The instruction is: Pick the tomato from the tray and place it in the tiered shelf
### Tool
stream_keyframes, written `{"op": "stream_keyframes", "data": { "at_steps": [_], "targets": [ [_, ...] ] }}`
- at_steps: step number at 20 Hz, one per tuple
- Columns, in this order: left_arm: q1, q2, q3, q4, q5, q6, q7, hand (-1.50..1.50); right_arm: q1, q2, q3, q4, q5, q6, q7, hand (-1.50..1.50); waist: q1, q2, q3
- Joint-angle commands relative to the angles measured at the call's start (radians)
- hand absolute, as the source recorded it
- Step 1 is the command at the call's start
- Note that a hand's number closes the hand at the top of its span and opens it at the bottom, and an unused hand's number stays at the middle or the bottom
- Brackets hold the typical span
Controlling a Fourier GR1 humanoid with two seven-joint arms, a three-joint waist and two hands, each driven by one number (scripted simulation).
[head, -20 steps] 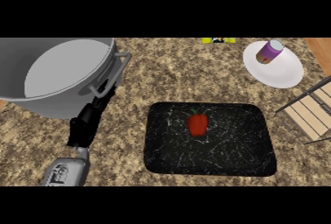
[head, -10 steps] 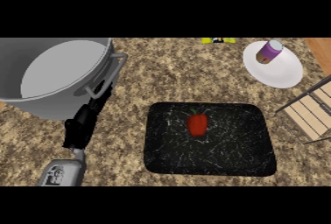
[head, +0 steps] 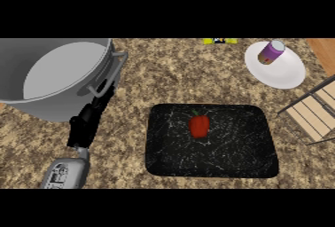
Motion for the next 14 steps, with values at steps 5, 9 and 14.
{"op": "stream_keyframes", "data": {
  "at_steps": [5, 9, 14],
  "targets": [
    [-0.004, 0.020, 0.019, 0.019, 0.011, -0.015, -0.021, 0.00, -0.108, -0.118, -0.173, 0.162, -0.177, 0.058, 0.185, -1.50, 0.008, 0.006, 0.001],
    [0.016, -0.006, -0.012, -0.062, -0.020, 0.026, 0.017, 0.00, -0.050, -0.282, -0.216, 0.270, -0.180, 0.120, 0.213, -1.50, 0.006, 0.004, 0.003],
    [-0.001, 0.018, 0.022, 0.005, 0.018, -0.015, -0.022, 0.00, -0.007, -0.382, -0.188, 0.362, -0.141, 0.182, 0.294, -1.50, 0.009, 0.014, 0.005]
  ]
}}
